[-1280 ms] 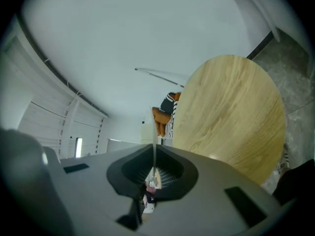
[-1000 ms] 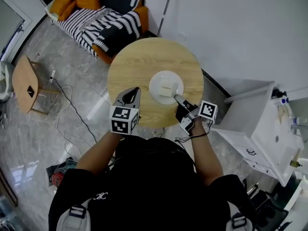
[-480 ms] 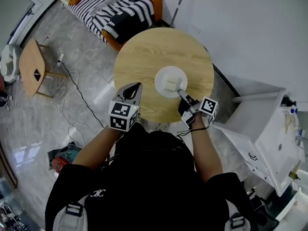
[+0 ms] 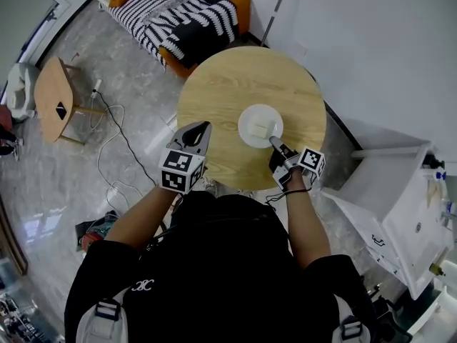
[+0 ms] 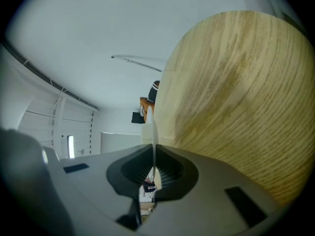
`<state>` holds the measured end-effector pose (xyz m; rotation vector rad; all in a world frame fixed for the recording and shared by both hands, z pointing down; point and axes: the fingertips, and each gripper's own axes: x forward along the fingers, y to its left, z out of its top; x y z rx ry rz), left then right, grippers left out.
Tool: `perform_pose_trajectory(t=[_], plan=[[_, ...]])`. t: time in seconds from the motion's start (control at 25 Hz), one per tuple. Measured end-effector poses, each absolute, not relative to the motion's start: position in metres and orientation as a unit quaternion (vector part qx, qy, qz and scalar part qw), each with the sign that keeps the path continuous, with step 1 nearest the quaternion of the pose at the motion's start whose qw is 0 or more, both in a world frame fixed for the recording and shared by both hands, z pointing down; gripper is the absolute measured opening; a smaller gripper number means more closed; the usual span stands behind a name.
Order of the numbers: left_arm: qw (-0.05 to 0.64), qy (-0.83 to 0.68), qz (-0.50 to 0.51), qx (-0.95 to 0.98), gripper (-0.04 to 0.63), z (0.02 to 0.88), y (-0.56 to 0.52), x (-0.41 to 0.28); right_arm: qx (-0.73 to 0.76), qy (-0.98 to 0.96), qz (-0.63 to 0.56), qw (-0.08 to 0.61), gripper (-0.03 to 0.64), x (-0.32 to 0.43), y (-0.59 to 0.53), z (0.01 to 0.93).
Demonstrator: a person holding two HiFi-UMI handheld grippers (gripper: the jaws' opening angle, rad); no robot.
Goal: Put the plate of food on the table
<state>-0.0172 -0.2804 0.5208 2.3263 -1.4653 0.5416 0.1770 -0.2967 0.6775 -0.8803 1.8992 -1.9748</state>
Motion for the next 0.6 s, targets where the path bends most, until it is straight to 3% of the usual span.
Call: perform_pose_trajectory(t=[0.6], plan=[[0.160,-0.518,0.181,0.820,0.008,0.509,-0.293,-0.043,-0.334,0.634,-0.692,0.086,0.029,0.157,-0.311,0.710]])
